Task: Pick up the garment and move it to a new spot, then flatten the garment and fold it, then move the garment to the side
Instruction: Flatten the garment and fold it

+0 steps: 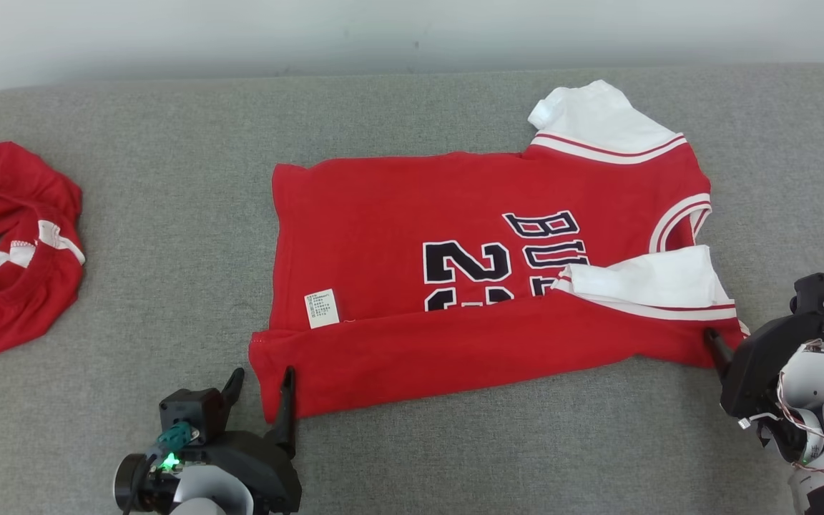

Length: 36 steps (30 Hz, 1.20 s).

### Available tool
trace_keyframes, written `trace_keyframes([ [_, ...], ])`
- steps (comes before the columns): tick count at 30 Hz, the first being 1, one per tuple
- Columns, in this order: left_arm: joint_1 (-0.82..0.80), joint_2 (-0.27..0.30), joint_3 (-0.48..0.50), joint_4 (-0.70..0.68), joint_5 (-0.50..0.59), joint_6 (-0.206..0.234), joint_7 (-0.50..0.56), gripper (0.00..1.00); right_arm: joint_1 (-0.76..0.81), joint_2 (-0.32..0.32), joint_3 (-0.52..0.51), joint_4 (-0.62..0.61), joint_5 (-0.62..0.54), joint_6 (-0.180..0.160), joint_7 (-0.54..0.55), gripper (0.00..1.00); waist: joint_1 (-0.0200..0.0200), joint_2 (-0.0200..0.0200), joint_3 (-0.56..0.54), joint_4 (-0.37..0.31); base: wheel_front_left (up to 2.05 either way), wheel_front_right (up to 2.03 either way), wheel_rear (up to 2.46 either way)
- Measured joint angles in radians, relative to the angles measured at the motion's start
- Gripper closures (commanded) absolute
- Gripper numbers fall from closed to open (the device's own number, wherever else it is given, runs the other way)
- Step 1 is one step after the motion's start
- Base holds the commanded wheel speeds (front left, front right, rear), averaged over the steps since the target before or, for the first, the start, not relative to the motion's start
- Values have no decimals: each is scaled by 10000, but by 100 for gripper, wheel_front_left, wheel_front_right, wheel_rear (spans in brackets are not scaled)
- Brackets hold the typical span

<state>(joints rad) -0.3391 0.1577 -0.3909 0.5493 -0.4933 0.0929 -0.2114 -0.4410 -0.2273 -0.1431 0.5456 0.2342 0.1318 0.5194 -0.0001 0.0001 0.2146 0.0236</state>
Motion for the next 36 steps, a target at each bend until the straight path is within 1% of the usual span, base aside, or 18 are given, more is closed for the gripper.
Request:
trace_keyframes([
  [2,-95,-10,-90,140,6,12,140,0,-76,36,-27,54,-128,0,136,0,0,-1,33,15,0,0,0],
  [5,-261,-42,-207,299,-2,-146,403,0,-114,128,-119,98,-140,0,226,0,-1,-1,68,-1,0,0,0],
  [6,-289,-48,-232,336,-15,-184,460,20,-133,155,-144,123,-150,0,276,0,-1,-1,81,-9,0,0,0],
  [7,-316,-50,-249,372,-33,-230,479,64,-154,169,-142,134,-155,0,328,25,-1,-1,94,-15,0,0,0],
  [8,-341,-54,-267,401,-58,-263,506,87,-174,180,-144,140,-167,0,359,62,-1,-2,105,-20,0,0,0],
  [9,-376,-56,-280,447,-86,-316,554,100,-185,196,-142,151,-163,0,362,81,-1,-2,113,-25,0,0,0],
  [10,-410,-63,-301,479,-88,-332,566,100,-193,219,-148,155,-140,0,360,100,-1,-2,117,-30,0,0,0],
  [14,-433,-176,-357,598,-211,-495,648,100,-154,337,-144,130,-36,2,255,100,0,-1,61,-42,0,0,0],
  [17,-384,-132,-347,654,-366,-571,662,100,26,334,-165,31,90,2,155,100,1,-1,-84,-52,0,0,0],
  [21,44,27,-322,522,-464,-562,675,100,566,330,-219,-322,307,2,96,100,1,0,-400,-74,0,0,0],
  [28,1033,376,-357,-226,-502,-284,901,100,1843,395,-502,-1532,625,2,456,100,0,-1,-1008,-100,0,0,0],
  [34,1667,512,-414,-945,-600,-27,1277,100,2783,671,-832,-2545,619,2,849,100,0,-1,-1245,-224,0,0,0],
  [36,1843,546,-410,-1139,-614,148,1411,100,3012,780,-865,-2732,581,2,970,100,0,-1,-1255,-275,0,0,0],
])
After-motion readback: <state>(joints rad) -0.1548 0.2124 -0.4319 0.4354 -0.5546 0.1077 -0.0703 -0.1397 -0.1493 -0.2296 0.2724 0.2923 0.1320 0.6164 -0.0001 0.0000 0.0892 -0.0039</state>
